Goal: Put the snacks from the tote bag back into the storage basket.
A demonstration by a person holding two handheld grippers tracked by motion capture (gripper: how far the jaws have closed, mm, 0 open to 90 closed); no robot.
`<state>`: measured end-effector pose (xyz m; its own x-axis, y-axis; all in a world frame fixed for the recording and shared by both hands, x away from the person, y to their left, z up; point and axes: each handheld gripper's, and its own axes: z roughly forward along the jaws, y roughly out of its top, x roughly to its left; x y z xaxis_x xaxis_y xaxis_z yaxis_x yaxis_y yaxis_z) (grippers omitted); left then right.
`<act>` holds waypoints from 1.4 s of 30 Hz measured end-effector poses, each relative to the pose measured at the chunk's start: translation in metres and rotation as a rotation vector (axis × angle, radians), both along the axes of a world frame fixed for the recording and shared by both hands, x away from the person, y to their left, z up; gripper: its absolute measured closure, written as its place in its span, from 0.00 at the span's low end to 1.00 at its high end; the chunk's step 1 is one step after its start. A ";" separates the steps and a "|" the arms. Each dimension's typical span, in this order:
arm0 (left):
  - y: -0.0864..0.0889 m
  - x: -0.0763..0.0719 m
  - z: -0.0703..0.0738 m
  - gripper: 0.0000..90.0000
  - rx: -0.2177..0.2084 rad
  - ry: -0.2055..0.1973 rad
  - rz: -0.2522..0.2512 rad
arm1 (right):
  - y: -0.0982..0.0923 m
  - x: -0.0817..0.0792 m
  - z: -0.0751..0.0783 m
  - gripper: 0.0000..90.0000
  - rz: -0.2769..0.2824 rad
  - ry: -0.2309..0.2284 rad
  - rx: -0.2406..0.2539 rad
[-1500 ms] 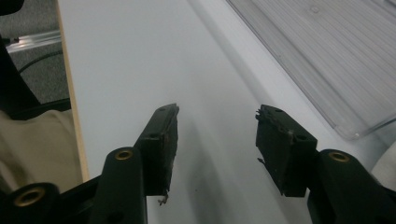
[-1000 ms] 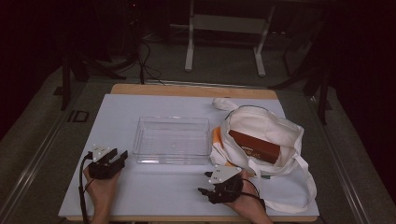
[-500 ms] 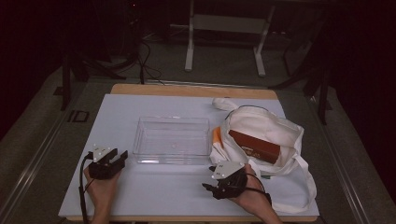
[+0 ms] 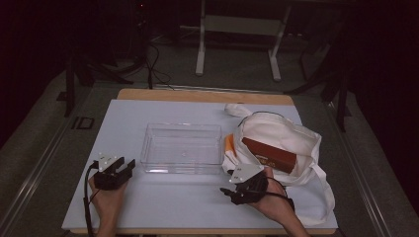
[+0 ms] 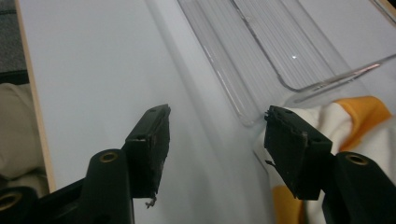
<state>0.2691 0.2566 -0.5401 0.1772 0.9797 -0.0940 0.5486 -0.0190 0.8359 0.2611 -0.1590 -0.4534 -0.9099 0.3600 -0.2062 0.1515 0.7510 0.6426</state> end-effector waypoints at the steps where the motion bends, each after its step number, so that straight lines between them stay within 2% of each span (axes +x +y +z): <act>1: 0.000 0.000 0.000 0.61 0.000 0.000 0.000 | -0.001 0.001 0.001 0.45 -0.001 -0.001 -0.002; 23: 0.000 0.000 0.000 0.60 -0.001 0.000 -0.002 | -0.023 0.012 0.016 0.44 -0.040 -0.025 -0.032; 42: 0.000 0.000 0.000 0.59 -0.001 0.002 -0.002 | -0.040 0.019 0.035 0.37 -0.083 -0.057 -0.052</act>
